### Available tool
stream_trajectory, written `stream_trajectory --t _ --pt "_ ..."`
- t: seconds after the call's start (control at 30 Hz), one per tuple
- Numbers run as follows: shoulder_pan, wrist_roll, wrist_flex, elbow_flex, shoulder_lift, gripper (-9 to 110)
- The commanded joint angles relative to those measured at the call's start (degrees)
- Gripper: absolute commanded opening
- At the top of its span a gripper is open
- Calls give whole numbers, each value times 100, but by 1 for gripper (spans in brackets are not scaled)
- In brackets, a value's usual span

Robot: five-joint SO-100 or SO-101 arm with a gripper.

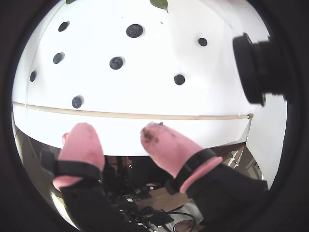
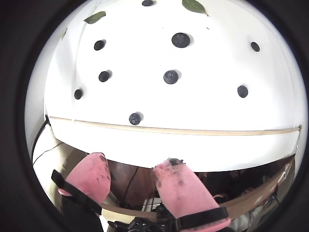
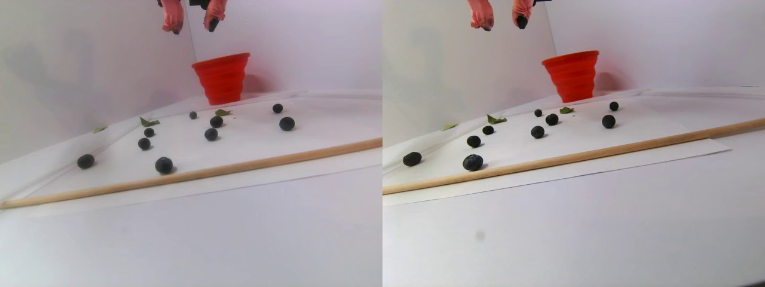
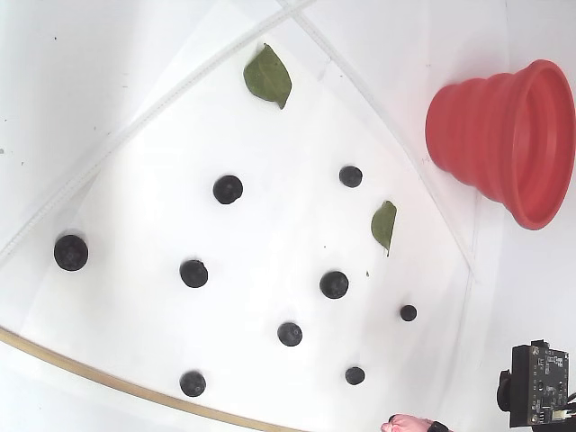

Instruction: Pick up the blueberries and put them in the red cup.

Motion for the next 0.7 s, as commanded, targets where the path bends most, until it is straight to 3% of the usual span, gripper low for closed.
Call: stream_trajectory --t 0.0,0.67 --pt "35 -88 -229 -9 -9 19" --pt "79 -624 -1433 606 -527 19"
